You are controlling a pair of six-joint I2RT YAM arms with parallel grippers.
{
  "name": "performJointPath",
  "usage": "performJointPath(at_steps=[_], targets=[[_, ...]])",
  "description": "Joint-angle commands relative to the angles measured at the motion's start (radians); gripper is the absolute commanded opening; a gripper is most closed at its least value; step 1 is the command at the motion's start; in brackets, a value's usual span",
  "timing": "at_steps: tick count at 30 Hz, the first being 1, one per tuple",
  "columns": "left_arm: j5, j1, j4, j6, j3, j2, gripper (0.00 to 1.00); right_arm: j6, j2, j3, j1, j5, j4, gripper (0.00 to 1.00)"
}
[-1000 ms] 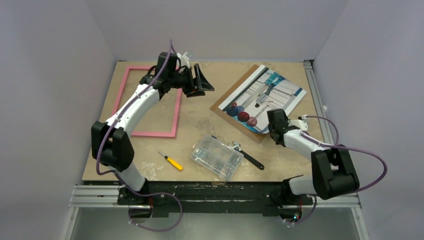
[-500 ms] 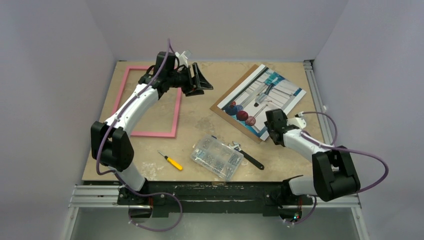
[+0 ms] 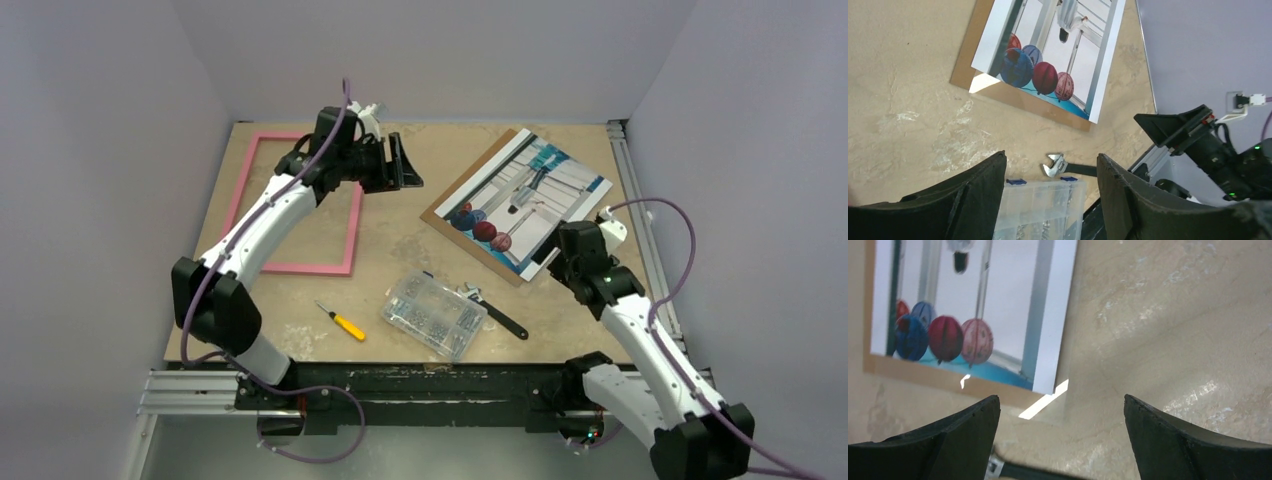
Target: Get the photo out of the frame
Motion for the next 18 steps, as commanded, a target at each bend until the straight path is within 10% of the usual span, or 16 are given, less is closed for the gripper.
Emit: performJointPath(at_steps=[1, 7, 18], targets=[[-0.216, -0.105, -0.054, 0.185, 0.033, -0.175, 0.65, -0.250, -0.146, 0.075, 0.003, -0.216, -0.106, 0.93], [-0.263, -0.132, 0.022, 0.162, -0.131, -0.440, 0.66, -0.315, -0.303, 0.188, 0.003, -0.388, -0.190, 0.97], [-0.491, -0.134, 0.053, 0.205, -0.182, -0.872, 0.74, -0.438, -0.423, 0.534, 0.003, -0.246, -0.283, 0.99]])
